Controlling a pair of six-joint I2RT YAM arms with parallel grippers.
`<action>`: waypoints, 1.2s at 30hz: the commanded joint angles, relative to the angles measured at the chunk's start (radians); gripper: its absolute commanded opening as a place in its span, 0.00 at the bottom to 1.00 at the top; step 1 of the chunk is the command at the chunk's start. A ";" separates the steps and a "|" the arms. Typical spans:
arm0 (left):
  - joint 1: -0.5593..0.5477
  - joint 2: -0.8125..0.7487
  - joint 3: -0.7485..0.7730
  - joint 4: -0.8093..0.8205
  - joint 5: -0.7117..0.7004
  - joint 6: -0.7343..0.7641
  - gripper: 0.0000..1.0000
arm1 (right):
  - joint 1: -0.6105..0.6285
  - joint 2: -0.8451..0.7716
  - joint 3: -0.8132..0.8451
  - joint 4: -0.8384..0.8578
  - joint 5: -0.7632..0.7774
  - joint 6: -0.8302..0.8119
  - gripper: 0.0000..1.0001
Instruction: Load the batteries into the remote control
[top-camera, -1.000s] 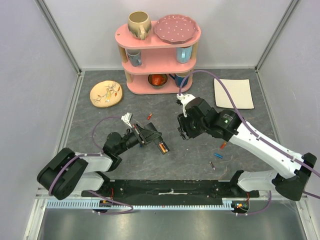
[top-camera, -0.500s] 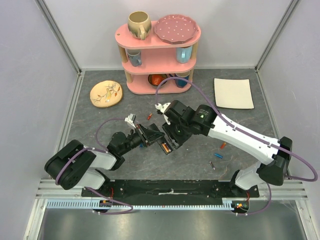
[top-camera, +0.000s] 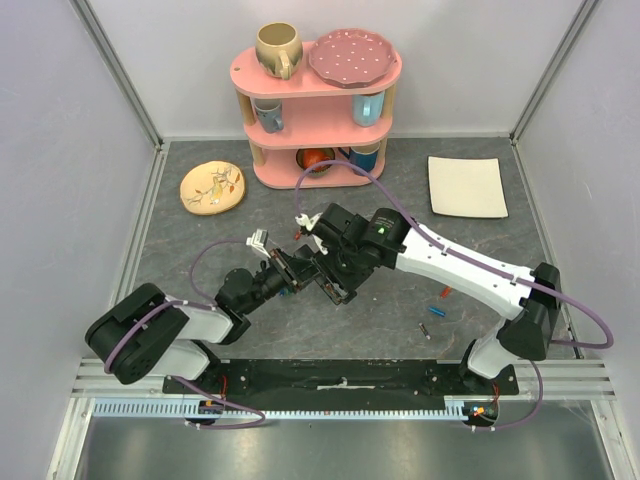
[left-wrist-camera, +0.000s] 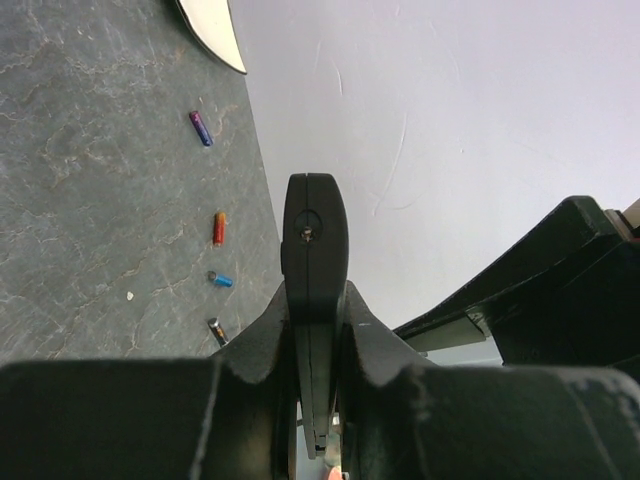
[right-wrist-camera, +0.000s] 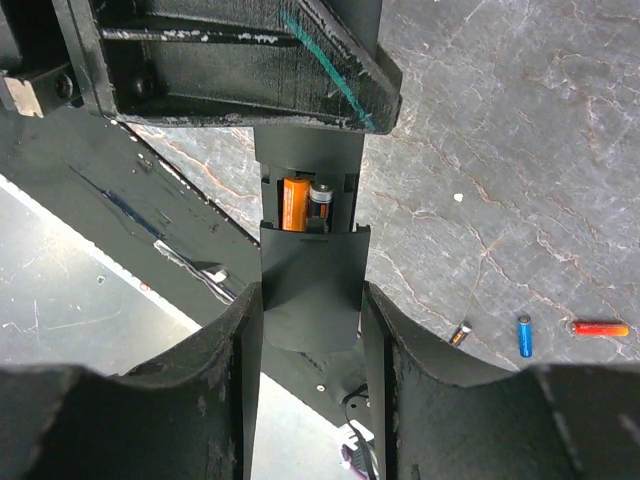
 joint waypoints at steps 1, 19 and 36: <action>-0.017 -0.040 -0.018 0.096 -0.084 0.008 0.02 | 0.013 0.013 0.034 -0.023 0.004 0.008 0.00; -0.034 -0.092 -0.029 0.064 -0.108 0.013 0.02 | 0.026 0.011 -0.017 0.040 0.036 0.028 0.00; -0.034 -0.087 -0.022 0.062 -0.079 -0.002 0.02 | 0.029 0.007 -0.035 0.060 0.040 0.029 0.00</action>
